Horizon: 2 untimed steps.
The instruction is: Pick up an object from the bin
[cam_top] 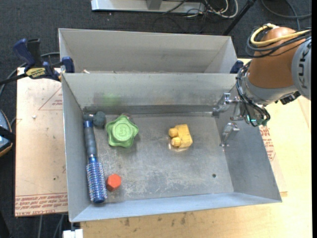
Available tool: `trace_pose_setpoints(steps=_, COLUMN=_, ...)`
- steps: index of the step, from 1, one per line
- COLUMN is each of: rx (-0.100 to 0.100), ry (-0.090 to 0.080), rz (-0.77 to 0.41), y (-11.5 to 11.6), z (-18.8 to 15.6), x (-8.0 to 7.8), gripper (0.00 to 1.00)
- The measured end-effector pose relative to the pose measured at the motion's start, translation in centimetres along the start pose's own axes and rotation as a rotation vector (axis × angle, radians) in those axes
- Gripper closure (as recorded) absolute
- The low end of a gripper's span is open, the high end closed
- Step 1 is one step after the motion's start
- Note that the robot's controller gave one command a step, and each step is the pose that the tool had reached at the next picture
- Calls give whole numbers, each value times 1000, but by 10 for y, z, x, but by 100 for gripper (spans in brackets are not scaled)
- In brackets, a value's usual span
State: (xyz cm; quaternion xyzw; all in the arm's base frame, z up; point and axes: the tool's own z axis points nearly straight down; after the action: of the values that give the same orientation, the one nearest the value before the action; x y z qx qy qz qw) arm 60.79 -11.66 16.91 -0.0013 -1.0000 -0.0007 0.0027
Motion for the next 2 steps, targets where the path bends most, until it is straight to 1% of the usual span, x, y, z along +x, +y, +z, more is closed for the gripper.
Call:
trace_pose_setpoints(steps=1, rx=3, ry=-9, rz=-148, y=79, z=97, x=-21, gripper=0)
trace_pose_setpoints(steps=2, rx=1, ry=-11, rz=-348, y=100, z=68, x=-17, gripper=0)
